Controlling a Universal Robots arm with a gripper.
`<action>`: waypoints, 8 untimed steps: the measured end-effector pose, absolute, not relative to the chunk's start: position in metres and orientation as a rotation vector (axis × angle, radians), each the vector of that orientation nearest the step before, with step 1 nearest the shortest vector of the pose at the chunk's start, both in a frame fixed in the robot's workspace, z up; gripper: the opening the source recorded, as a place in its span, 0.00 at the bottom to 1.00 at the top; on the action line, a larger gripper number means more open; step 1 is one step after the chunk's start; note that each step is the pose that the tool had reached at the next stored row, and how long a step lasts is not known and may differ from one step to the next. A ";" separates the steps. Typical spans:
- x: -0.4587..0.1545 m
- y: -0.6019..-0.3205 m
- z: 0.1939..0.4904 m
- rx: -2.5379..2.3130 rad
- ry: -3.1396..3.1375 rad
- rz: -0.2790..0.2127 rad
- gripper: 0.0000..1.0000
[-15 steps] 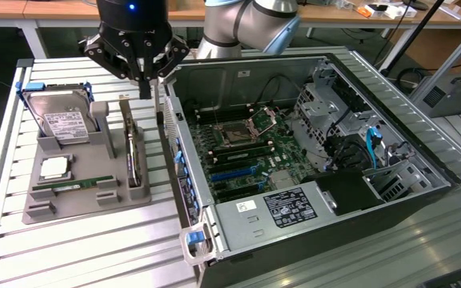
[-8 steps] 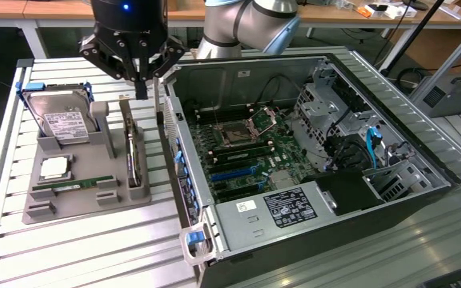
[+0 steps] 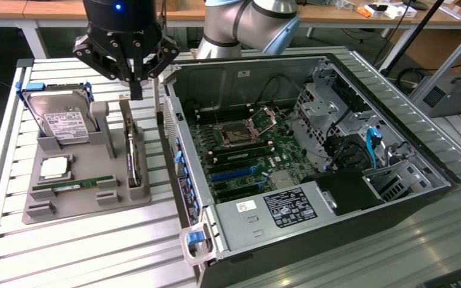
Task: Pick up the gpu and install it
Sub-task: 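Reach for the gpu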
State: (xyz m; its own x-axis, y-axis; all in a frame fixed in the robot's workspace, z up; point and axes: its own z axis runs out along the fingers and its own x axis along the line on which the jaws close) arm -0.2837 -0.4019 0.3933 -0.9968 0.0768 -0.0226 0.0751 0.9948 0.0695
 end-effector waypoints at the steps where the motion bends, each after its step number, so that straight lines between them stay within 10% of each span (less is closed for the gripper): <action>1: -0.285 -0.402 0.393 0.119 3.112 0.107 0.11; 8: -0.289 -0.402 0.393 0.119 3.112 0.107 0.11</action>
